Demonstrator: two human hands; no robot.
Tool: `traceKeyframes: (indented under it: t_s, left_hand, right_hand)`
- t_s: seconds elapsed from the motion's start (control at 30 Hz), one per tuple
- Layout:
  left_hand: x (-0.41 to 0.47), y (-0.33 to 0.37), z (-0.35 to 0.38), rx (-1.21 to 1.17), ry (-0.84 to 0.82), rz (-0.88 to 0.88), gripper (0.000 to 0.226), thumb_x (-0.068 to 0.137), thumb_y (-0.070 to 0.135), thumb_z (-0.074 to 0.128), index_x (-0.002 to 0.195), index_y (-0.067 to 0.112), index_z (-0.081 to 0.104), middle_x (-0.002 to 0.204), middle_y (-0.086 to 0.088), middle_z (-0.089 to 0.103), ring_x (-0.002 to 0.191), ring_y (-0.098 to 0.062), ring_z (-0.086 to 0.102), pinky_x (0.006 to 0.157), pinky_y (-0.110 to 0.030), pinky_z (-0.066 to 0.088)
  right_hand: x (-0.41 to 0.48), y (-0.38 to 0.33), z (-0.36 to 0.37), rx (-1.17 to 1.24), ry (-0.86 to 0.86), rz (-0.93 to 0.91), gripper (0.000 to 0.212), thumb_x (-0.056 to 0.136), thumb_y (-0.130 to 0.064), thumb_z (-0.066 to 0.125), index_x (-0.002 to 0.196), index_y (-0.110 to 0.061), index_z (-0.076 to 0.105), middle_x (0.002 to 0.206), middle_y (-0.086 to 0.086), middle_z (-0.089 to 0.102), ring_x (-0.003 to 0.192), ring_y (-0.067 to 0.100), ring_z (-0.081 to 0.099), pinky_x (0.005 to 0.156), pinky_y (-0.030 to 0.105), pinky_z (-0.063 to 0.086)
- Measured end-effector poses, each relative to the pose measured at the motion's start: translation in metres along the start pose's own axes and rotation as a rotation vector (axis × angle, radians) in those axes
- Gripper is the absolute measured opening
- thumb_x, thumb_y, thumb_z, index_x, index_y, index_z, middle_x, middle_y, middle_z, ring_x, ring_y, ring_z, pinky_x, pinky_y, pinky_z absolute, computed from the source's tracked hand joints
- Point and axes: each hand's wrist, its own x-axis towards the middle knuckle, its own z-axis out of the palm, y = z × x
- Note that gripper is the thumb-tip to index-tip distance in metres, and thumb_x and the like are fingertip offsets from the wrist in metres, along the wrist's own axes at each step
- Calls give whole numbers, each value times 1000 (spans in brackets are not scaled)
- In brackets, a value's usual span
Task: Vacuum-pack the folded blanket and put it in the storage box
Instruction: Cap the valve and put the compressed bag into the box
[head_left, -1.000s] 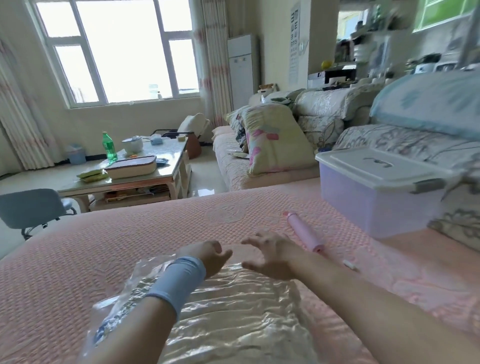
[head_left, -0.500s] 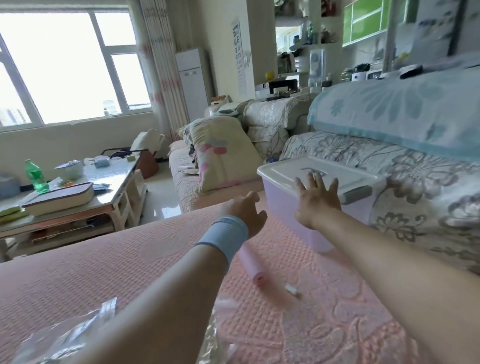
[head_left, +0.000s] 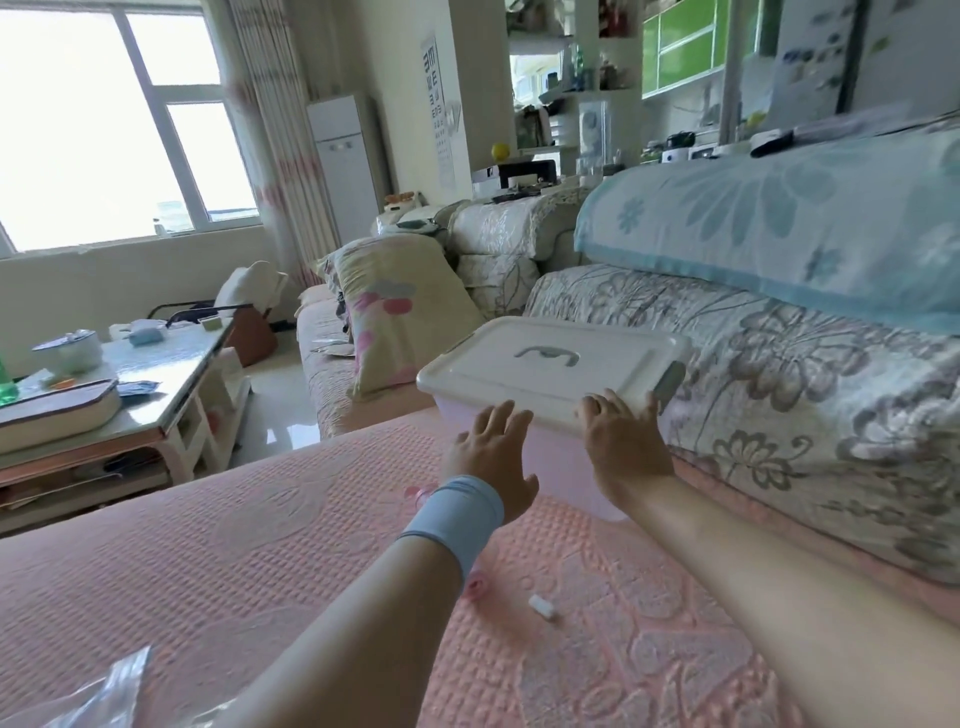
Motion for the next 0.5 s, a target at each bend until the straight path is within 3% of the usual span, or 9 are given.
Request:
traceKeyframes:
  t_s: [0.13, 0.27, 0.4, 0.5]
  left_hand:
    - [-3, -7, -1, 27, 29, -3, 85, 87, 40, 60, 152, 24, 8, 162, 1, 3, 149, -21, 1, 120, -43, 9]
    - [1, -17, -6, 74, -2, -21, 90, 88, 31, 60, 154, 22, -2, 163, 1, -7, 149, -19, -7, 122, -43, 2]
    - [8, -24, -3, 117, -42, -29, 95, 89, 25, 59, 153, 21, -10, 162, -2, -13, 149, -21, -10, 122, -44, 1]
    - [9, -25, 2, 132, -59, -25, 95, 90, 26, 59, 153, 22, -11, 162, -3, -13, 149, -21, -9, 122, -44, 2]
  right_hand:
    - [-15, -13, -1, -100, -19, -27, 58, 92, -8, 51, 145, -10, 28, 157, 9, 28, 151, 27, 19, 113, 65, 18]
    - [-19, -24, -10, -57, -114, 56, 68, 95, -23, 55, 147, -17, 13, 159, 10, 13, 149, 33, 14, 107, 63, 28]
    - [-29, -25, -6, 35, -85, 35, 81, 92, 1, 53, 154, -21, 6, 166, 8, 7, 152, 35, 10, 94, 47, 54]
    - [-33, -23, -1, 83, -3, 15, 81, 93, 10, 44, 159, -27, 16, 166, 1, 16, 153, 32, 14, 96, 42, 55]
